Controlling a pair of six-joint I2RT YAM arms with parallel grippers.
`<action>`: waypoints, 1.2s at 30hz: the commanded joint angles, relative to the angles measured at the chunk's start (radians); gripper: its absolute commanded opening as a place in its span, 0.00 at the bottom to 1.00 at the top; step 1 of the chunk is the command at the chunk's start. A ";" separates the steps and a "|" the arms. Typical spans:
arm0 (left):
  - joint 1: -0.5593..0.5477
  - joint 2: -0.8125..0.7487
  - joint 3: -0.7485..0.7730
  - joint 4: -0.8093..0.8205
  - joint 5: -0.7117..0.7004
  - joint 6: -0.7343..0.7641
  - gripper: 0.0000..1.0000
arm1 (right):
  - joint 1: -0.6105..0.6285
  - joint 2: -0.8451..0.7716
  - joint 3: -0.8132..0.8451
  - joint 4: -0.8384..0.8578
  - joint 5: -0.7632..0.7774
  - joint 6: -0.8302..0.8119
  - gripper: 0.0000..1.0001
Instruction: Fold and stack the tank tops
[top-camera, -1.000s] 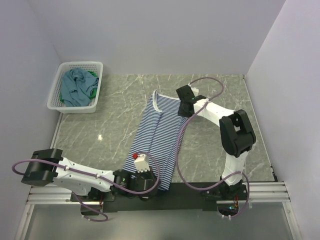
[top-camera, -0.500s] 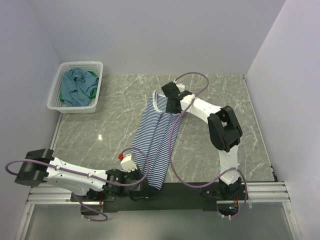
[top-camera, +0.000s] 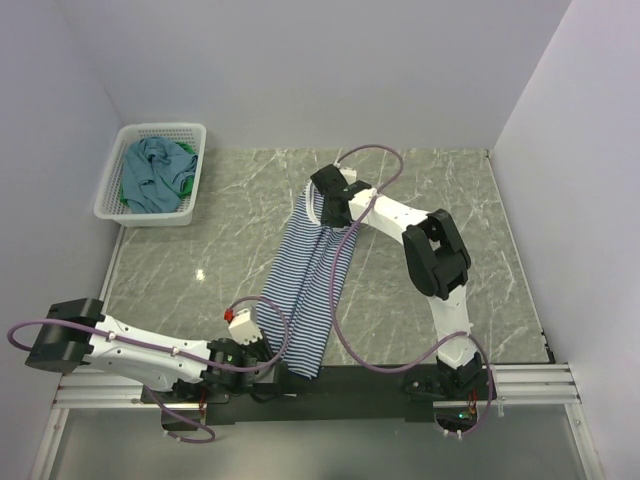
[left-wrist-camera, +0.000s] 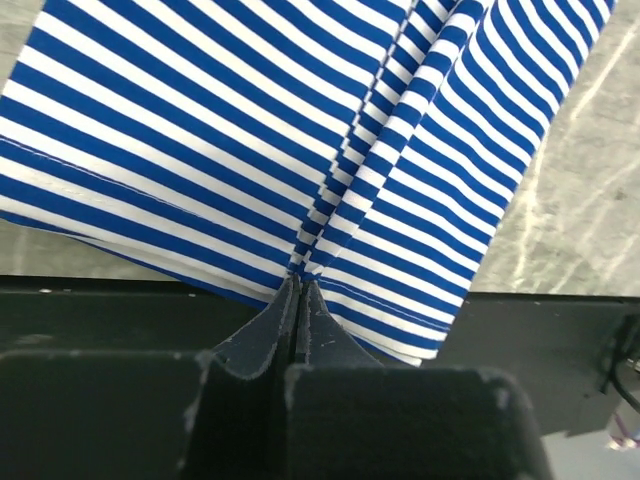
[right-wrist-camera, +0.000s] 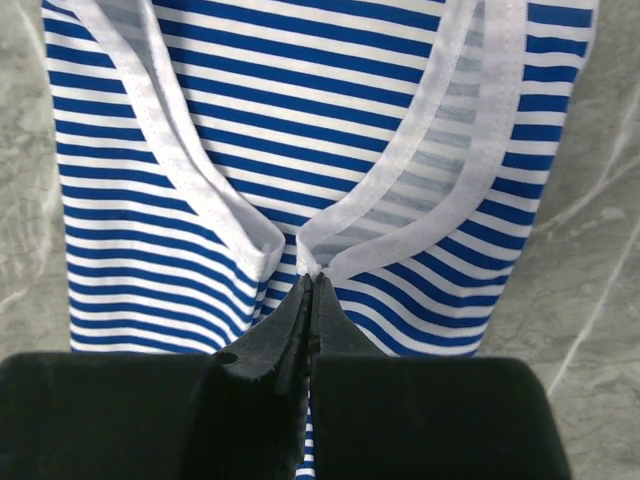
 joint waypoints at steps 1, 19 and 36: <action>-0.012 -0.003 -0.005 -0.056 0.028 -0.030 0.01 | -0.006 0.015 0.060 0.041 0.044 0.001 0.00; 0.004 -0.118 0.167 -0.245 -0.153 0.050 0.44 | -0.038 -0.199 -0.101 0.070 0.084 -0.003 0.52; 0.814 -0.120 0.141 0.270 0.321 0.936 0.40 | -0.145 -0.143 -0.277 0.165 -0.045 0.004 0.38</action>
